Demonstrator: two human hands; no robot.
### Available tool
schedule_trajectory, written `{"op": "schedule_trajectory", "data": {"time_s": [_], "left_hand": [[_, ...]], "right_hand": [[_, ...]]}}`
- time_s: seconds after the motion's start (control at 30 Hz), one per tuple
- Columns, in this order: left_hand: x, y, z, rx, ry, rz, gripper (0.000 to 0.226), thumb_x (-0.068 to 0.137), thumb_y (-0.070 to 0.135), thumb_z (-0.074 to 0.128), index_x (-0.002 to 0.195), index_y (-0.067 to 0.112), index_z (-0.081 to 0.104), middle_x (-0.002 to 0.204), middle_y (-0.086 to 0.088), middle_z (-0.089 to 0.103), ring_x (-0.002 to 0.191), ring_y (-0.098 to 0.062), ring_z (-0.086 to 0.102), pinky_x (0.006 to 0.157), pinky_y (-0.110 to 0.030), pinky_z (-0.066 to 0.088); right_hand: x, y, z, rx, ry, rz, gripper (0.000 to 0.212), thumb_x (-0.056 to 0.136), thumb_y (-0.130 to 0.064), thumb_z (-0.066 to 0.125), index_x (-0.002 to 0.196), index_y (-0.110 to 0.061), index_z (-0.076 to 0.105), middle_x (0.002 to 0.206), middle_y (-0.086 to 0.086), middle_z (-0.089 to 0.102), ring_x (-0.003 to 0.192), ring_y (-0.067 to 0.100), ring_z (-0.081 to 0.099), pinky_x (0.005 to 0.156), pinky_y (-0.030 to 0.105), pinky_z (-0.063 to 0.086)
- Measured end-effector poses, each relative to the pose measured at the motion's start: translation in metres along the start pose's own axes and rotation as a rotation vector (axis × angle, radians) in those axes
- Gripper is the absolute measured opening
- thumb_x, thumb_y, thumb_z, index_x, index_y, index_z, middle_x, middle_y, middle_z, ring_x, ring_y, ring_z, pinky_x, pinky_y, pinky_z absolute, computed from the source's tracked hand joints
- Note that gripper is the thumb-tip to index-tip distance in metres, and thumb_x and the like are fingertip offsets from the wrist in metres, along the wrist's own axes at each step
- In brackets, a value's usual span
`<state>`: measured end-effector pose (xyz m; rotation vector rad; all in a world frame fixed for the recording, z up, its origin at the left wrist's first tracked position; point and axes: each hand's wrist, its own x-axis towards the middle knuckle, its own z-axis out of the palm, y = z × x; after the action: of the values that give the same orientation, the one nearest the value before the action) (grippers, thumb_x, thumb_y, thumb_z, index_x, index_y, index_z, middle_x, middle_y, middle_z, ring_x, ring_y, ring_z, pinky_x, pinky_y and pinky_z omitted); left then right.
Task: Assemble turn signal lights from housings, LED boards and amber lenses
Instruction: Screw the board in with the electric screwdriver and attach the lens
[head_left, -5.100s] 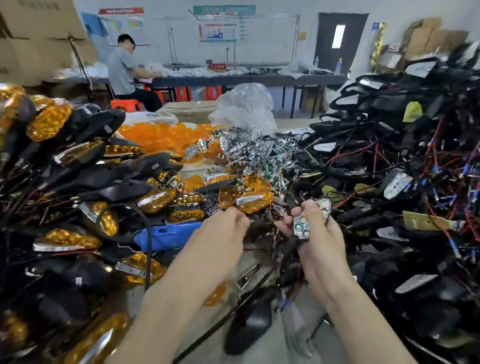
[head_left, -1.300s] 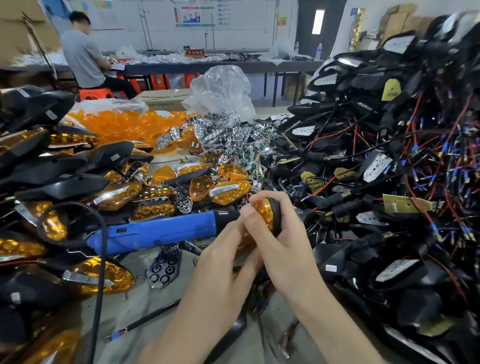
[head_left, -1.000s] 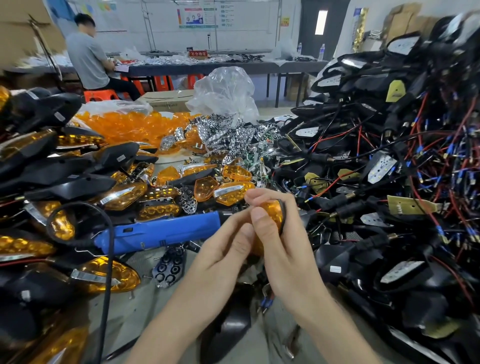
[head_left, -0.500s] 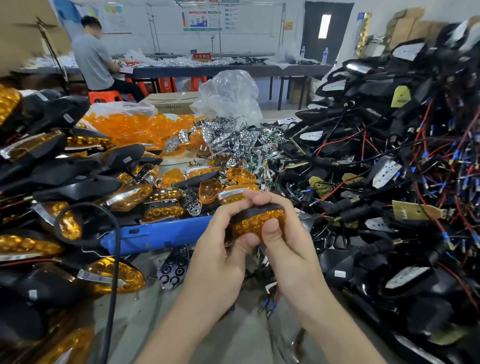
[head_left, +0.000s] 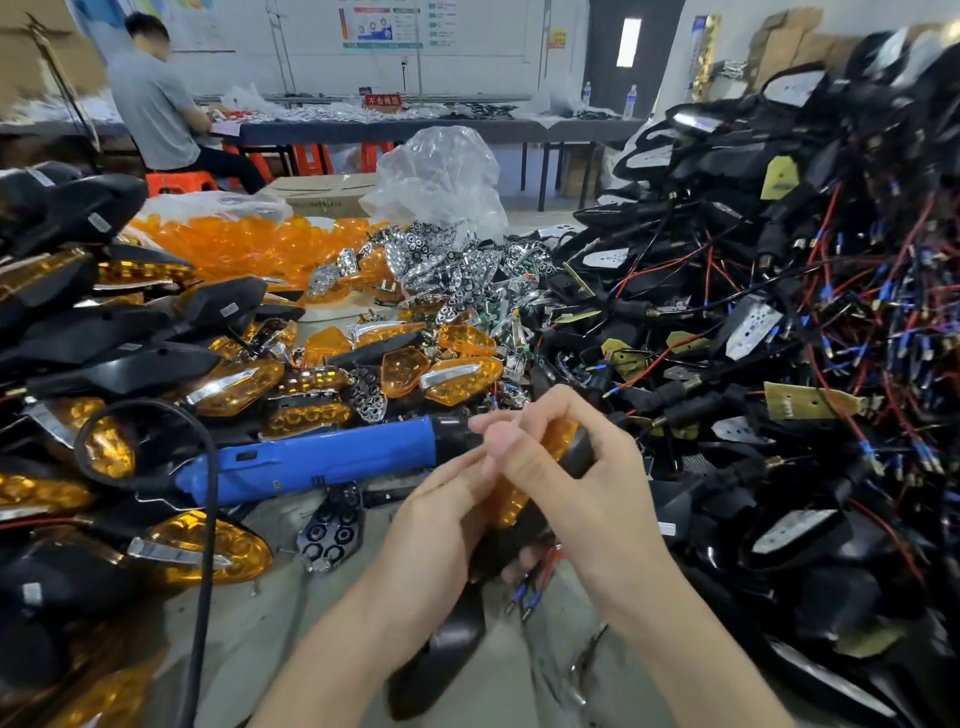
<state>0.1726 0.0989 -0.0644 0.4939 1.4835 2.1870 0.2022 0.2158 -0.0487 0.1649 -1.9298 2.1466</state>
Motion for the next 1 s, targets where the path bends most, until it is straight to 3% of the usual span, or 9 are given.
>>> {"op": "schedule_trajectory", "data": {"time_s": [0.1,0.27,0.53,0.6,0.67,0.73,0.8,0.9,1.0], "left_hand": [[0.005,-0.002,0.0,-0.005,0.058,-0.053,0.031,0.077,0.044,0.064,0.096,0.023,0.078,0.08,-0.018,0.062,0.051,-0.022,0.05,0.044,-0.027,0.035],[0.005,-0.003,0.001,-0.006,0.062,-0.069,0.027,0.078,0.043,0.056,0.084,0.026,0.077,0.062,-0.01,0.056,0.045,-0.02,0.047,0.043,-0.025,0.033],[0.004,-0.004,0.001,0.042,0.101,-0.08,0.032,0.083,0.041,0.049,0.088,0.025,0.076,0.075,-0.015,0.059,0.05,-0.021,0.05,0.049,-0.029,0.033],[0.003,-0.004,0.0,0.121,0.11,-0.054,0.03,0.093,0.042,0.05,0.094,0.026,0.075,0.081,-0.012,0.065,0.059,-0.022,0.059,0.053,-0.029,0.039],[0.002,-0.003,-0.004,0.257,0.123,0.01,0.032,0.102,0.047,0.045,0.1,0.038,0.075,0.091,0.005,0.076,0.082,-0.012,0.072,0.066,-0.023,0.052],[-0.001,0.002,-0.004,0.376,0.062,0.124,0.034,0.1,0.053,0.039,0.109,0.046,0.071,0.107,0.016,0.074,0.102,0.002,0.067,0.078,-0.009,0.05],[-0.002,0.006,-0.004,0.422,0.013,0.199,0.034,0.099,0.053,0.04,0.121,0.045,0.065,0.119,0.015,0.069,0.114,-0.001,0.062,0.09,-0.011,0.047],[-0.002,0.005,-0.005,0.322,0.0,0.159,0.033,0.092,0.056,0.048,0.118,0.045,0.066,0.117,0.01,0.071,0.114,-0.007,0.064,0.091,-0.025,0.051],[0.0,0.004,0.001,0.136,0.025,0.072,0.033,0.085,0.051,0.06,0.105,0.027,0.074,0.097,0.004,0.074,0.095,-0.008,0.069,0.079,-0.022,0.054]], "right_hand": [[-0.002,0.004,0.009,-0.017,0.111,0.038,0.043,0.075,-0.057,0.073,0.074,-0.018,0.056,0.091,0.032,0.059,0.051,0.039,0.053,0.033,0.038,0.051],[-0.001,0.007,0.016,-0.018,0.189,0.004,0.043,0.082,-0.062,0.06,0.069,-0.022,0.057,0.072,-0.001,0.07,0.048,0.019,0.058,0.032,0.03,0.045],[-0.002,0.01,0.015,-0.068,0.188,-0.016,0.042,0.088,-0.061,0.055,0.068,-0.024,0.058,0.076,-0.003,0.073,0.049,0.02,0.059,0.033,0.03,0.045],[0.0,0.013,0.013,-0.075,0.182,-0.078,0.039,0.091,-0.057,0.055,0.069,-0.025,0.059,0.077,-0.002,0.073,0.057,0.019,0.064,0.04,0.027,0.048],[0.004,0.017,0.011,-0.09,0.19,-0.165,0.031,0.094,-0.051,0.054,0.077,-0.026,0.061,0.082,-0.003,0.072,0.074,0.016,0.067,0.06,0.022,0.052],[0.007,0.022,0.009,-0.083,0.211,-0.198,0.022,0.094,-0.049,0.053,0.094,-0.029,0.062,0.098,-0.008,0.07,0.091,0.007,0.066,0.077,0.015,0.049],[0.007,0.026,0.01,-0.078,0.207,-0.189,0.025,0.094,-0.052,0.051,0.106,-0.032,0.061,0.106,-0.011,0.067,0.096,0.004,0.064,0.08,0.014,0.047],[0.005,0.029,0.015,-0.156,0.203,-0.231,0.023,0.096,-0.05,0.05,0.107,-0.034,0.062,0.104,-0.016,0.068,0.095,0.002,0.065,0.079,0.01,0.046],[0.001,0.033,0.021,-0.336,0.286,-0.316,0.02,0.099,-0.047,0.046,0.107,-0.034,0.059,0.108,-0.019,0.066,0.102,0.003,0.064,0.08,0.007,0.042]]}}
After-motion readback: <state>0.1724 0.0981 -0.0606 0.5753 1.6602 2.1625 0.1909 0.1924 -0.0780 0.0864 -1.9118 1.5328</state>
